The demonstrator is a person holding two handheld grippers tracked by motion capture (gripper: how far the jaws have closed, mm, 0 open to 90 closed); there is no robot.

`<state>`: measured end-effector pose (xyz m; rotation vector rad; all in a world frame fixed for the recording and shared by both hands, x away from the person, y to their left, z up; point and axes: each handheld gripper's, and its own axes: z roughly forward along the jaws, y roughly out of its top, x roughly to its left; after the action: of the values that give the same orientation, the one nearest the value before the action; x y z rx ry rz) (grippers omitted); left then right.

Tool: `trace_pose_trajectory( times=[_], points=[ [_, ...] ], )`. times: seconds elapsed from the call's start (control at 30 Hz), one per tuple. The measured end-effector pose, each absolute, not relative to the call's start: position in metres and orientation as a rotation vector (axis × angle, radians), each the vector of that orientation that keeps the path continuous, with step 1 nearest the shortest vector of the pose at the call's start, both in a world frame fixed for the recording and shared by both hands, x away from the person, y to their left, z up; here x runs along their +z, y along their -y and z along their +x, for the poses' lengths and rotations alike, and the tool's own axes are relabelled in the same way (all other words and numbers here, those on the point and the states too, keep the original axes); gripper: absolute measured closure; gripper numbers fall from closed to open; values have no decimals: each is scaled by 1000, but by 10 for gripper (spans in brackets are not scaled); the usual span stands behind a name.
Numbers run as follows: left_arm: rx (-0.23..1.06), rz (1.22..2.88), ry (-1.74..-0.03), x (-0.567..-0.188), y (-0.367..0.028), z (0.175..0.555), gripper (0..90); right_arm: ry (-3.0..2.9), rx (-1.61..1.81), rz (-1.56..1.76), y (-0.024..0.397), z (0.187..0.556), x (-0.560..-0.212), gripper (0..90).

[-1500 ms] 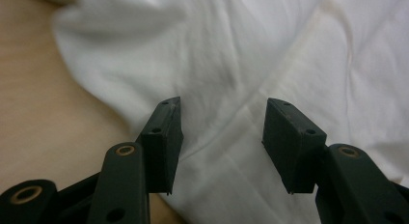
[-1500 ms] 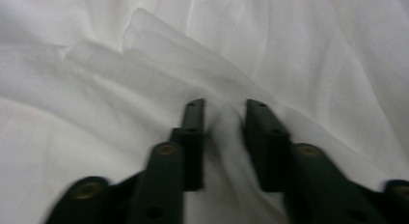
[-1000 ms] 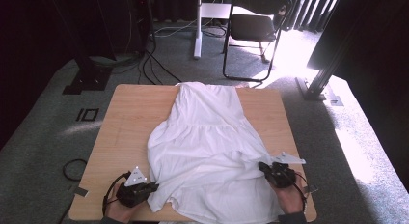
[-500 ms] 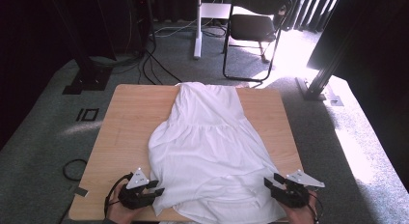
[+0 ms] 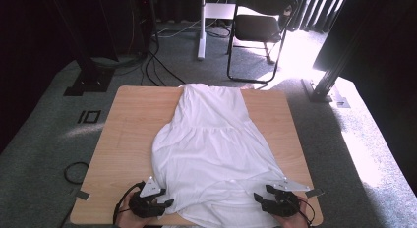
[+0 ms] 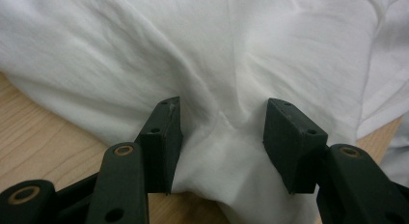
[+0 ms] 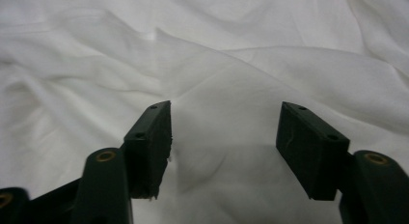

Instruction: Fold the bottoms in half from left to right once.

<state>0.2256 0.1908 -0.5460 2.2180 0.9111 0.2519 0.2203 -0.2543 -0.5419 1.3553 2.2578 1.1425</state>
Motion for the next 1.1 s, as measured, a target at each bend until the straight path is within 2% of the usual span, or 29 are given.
trace_pose_trajectory(
  times=[0.1, 0.17, 0.3, 0.6, 0.67, 0.8, 0.9, 1.1],
  points=[
    [240, 2226, -885, -545, -191, 222, 480, -2286, 1151, 1324, 255, 216, -542, 316],
    [276, 2246, -893, -548, -188, 223, 493, -2303, 1005, 1349, 252, 221, -554, 368],
    [316, 2253, -901, -548, -188, 233, 574, -2269, 997, 1369, 253, 234, -557, 434],
    [385, 2233, -953, -548, -191, 275, 579, -2243, 998, 1360, 250, 265, -557, 510],
    [385, 2224, -961, -547, -190, 282, 619, -2233, 1004, 1369, 250, 273, -557, 571],
    [344, 2250, -940, -543, -191, 290, 801, -2242, 998, 1404, 254, 282, -554, 797],
    [308, 2238, -928, -539, -195, 285, 842, -2224, 1034, 1419, 263, 273, -547, 861],
    [283, 2178, -864, -512, -214, 249, 847, -2118, 1099, 1425, 300, 232, -520, 865]
  ],
)
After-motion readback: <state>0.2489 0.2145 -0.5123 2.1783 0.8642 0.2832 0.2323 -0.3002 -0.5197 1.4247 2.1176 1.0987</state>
